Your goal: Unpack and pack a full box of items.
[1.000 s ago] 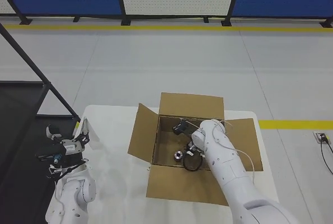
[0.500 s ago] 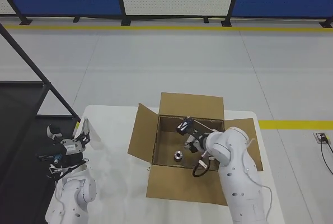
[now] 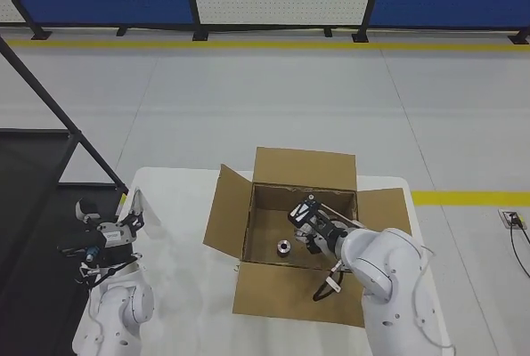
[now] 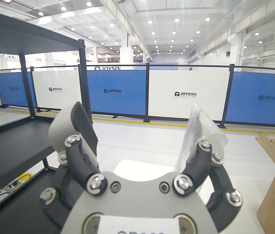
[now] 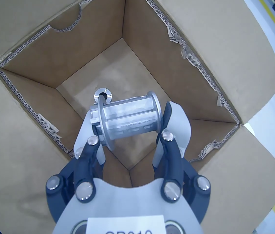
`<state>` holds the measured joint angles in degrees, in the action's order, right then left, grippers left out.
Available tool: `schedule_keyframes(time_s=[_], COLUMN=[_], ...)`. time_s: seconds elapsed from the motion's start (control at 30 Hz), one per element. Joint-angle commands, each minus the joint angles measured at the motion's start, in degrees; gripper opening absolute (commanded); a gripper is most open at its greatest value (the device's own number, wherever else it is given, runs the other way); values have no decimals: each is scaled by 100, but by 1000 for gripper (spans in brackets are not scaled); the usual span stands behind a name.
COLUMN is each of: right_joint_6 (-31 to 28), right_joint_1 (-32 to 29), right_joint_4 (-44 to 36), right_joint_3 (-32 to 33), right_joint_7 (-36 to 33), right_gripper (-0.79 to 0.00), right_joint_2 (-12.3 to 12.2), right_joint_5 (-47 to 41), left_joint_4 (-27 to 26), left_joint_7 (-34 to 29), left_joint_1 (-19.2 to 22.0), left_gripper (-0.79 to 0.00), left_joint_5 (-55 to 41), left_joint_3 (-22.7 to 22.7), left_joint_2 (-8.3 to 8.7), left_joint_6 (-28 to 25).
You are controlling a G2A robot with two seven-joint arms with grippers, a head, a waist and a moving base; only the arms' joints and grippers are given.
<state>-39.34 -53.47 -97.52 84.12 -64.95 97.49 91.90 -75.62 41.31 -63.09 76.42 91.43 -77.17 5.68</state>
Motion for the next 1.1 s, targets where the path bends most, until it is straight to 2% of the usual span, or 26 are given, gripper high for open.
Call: schedule_keyframes(time_s=[0.0, 0.13, 0.27, 0.47, 0.63, 0.77, 0.9, 1.07], right_joint_6=[0, 244, 410, 527, 762, 879, 822, 334], right_joint_1=[0, -34, -42, -200, -358, -300, -86, 30], right_joint_4=[0, 122, -193, -980, -1274, -1053, -404, 530], right_joint_3=[0, 58, 474, 1661, 2816, 3470, 3735, 3847], right_joint_7=[0, 252, 308, 215, 228, 133, -142, -333], right_gripper=[-785, -785, -785, -785, -785, -785, -785, -785], right_joint_2=[0, -34, -107, -287, -455, -606, -769, -970], right_joint_5=[0, -46, -407, -1077, -1624, -1784, -1665, -1612], left_joint_4=[-5, 16, 3, 2, 38, 60, 72, 64], left_joint_7=[16, 9, -4, -20, -34, -59, -82, -92], left_joint_1=[-29, -60, -58, -40, -24, 6, 45, 61], left_gripper=[0, 0, 0, 0, 0, 0, 0, 0], left_joint_5=[-7, -14, -11, 34, 36, 63, 99, 122], left_joint_3=[30, 94, 96, 70, 69, 22, -39, -45], left_joint_2=[5, 17, 20, 23, 26, 22, 15, 15], left_joint_6=[-14, -51, -78, -128, -145, -154, -143, -103])
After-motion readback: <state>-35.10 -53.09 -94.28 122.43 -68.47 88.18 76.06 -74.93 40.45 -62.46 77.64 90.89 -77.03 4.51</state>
